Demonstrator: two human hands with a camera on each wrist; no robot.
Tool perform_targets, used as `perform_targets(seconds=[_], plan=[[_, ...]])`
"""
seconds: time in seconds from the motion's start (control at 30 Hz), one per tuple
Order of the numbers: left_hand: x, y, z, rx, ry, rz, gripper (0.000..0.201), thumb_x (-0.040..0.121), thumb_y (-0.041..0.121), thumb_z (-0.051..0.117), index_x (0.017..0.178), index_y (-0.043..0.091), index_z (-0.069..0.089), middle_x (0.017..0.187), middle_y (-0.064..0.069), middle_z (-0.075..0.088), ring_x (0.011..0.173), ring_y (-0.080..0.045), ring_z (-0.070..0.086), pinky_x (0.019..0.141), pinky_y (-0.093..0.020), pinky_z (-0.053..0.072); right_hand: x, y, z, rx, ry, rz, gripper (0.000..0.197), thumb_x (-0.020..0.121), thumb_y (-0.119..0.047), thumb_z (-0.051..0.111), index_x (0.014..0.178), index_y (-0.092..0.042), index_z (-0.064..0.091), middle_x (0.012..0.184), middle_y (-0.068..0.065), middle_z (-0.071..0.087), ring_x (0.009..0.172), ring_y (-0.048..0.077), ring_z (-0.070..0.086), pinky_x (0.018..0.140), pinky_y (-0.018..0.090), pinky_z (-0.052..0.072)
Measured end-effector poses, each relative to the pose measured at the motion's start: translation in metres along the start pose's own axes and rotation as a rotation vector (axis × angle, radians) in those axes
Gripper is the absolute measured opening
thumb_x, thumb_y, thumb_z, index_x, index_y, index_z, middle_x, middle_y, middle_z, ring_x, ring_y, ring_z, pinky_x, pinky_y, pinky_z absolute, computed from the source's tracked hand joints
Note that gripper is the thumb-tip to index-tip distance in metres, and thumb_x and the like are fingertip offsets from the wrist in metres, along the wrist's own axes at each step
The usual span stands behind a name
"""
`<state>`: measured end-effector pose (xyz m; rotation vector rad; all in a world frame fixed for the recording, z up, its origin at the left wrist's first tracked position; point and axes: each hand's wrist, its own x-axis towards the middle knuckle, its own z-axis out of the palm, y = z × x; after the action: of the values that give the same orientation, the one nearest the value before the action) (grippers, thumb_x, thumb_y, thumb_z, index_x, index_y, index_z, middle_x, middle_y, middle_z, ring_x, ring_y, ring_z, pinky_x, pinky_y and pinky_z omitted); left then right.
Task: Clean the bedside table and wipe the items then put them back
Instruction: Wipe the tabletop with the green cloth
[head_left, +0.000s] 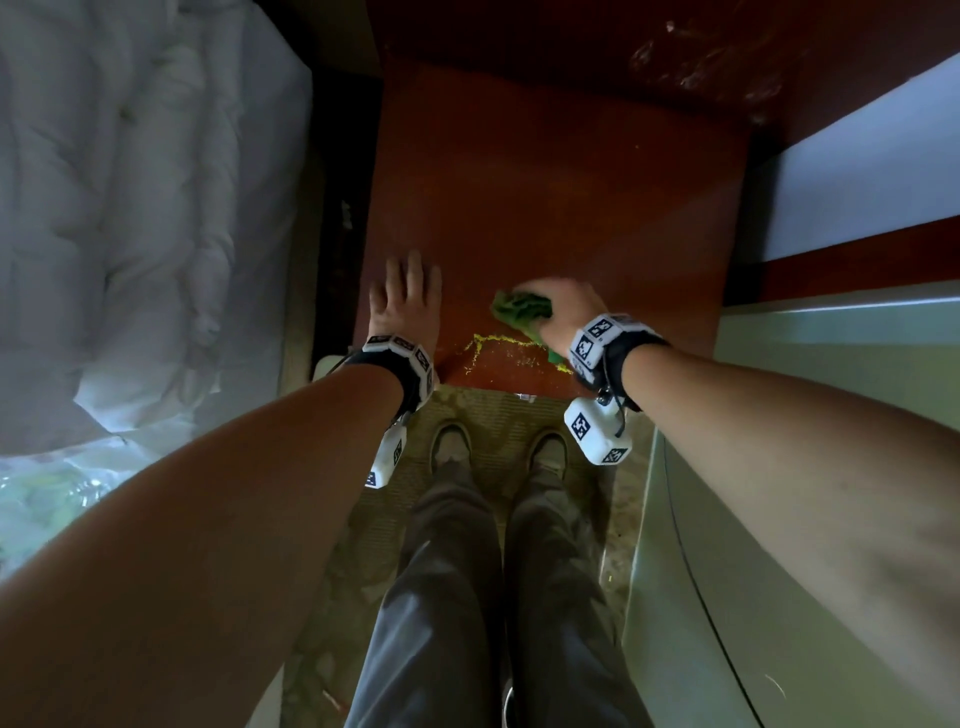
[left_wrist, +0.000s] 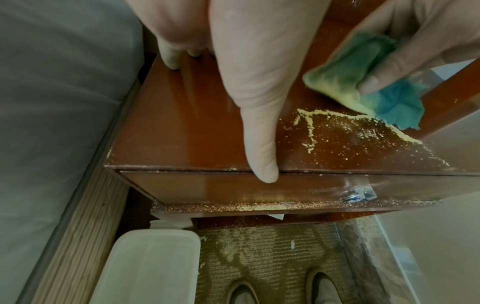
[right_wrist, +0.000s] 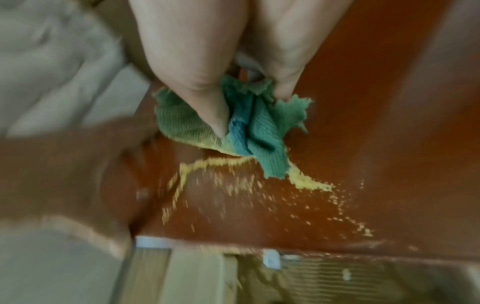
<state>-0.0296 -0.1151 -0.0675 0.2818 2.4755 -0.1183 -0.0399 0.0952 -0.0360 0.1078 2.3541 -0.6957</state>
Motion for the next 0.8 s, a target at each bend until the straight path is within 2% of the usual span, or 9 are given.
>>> perform_targets(seconds=[0.07,0.17,0.23,0.3,0.43,0.53,0.63,0.8], plan=[[0.002,-0.001,0.003,0.011,0.002,0.002,0.11,0.082,0.027,0.077,0.156,0.008,-0.002,0.162,-0.02,-0.008,0.149,-0.043,-0.002,0.119,-0.056,0.018,0.0,0.012,-0.01,0.047,0.141,0.063,0.053,0.089,-0.004,0.064,0.134,-0.03,0.056,0.128,-0.007,0.055,0.105,0.022,0.062,0.081,0.034,0.059],[0.004,-0.002,0.006,0.002,-0.002,0.005,0.113,0.08,0.03,0.08,0.155,0.009,-0.003,0.162,-0.02,-0.009,0.149,-0.044,-0.002,0.119,-0.057,0.019,0.003,0.041,-0.026,-0.008,0.323,0.187,0.051,0.09,-0.005,0.061,0.136,-0.026,0.055,0.129,-0.004,0.052,0.111,0.02,0.056,0.094,0.028,0.05],[0.006,-0.004,0.006,0.005,-0.03,0.01,0.129,0.069,0.038,0.087,0.155,0.009,-0.005,0.161,-0.02,-0.011,0.149,-0.044,-0.003,0.119,-0.058,0.018,0.004,0.061,-0.031,-0.049,0.352,0.247,0.05,0.09,-0.006,0.06,0.137,-0.024,0.055,0.128,0.002,0.051,0.11,0.023,0.055,0.089,0.023,0.044],[0.006,-0.005,0.004,0.016,-0.07,0.017,0.147,0.053,0.045,0.093,0.155,0.009,-0.007,0.16,-0.02,-0.013,0.148,-0.044,-0.005,0.119,-0.058,0.017,0.005,0.069,-0.029,-0.091,0.323,0.259,0.049,0.09,-0.009,0.061,0.136,-0.026,0.056,0.126,0.002,0.052,0.11,0.026,0.056,0.085,0.023,0.043],[0.006,-0.004,0.005,0.014,-0.036,0.013,0.141,0.058,0.041,0.092,0.155,0.008,-0.005,0.161,-0.021,-0.01,0.149,-0.044,-0.003,0.119,-0.057,0.018,-0.002,0.056,-0.01,-0.125,0.279,0.171,0.038,0.09,-0.016,0.063,0.128,-0.024,0.063,0.128,-0.004,0.056,0.11,0.024,0.058,0.093,0.024,0.045],[0.006,-0.003,0.003,0.029,-0.05,0.006,0.151,0.049,0.047,0.095,0.155,0.008,-0.006,0.161,-0.021,-0.01,0.148,-0.045,-0.003,0.119,-0.057,0.019,-0.012,0.04,0.006,-0.138,0.23,0.05,0.043,0.091,-0.013,0.061,0.132,-0.025,0.06,0.129,-0.005,0.057,0.111,0.02,0.058,0.097,0.023,0.044],[0.004,-0.003,0.001,0.053,-0.073,0.01,0.16,0.042,0.055,0.094,0.154,0.008,-0.01,0.16,-0.021,-0.012,0.148,-0.045,-0.004,0.12,-0.057,0.017,-0.013,0.031,0.019,-0.145,0.147,-0.075,0.047,0.091,-0.01,0.062,0.135,-0.025,0.056,0.126,-0.007,0.057,0.107,0.017,0.058,0.096,0.021,0.045],[0.001,-0.001,-0.003,0.054,-0.065,0.001,0.162,0.038,0.057,0.094,0.155,0.008,-0.008,0.161,-0.021,-0.01,0.148,-0.045,-0.003,0.119,-0.056,0.019,-0.011,0.022,0.017,-0.228,0.011,-0.174,0.051,0.091,-0.01,0.061,0.138,-0.027,0.053,0.124,-0.006,0.056,0.107,0.018,0.057,0.093,0.027,0.049]])
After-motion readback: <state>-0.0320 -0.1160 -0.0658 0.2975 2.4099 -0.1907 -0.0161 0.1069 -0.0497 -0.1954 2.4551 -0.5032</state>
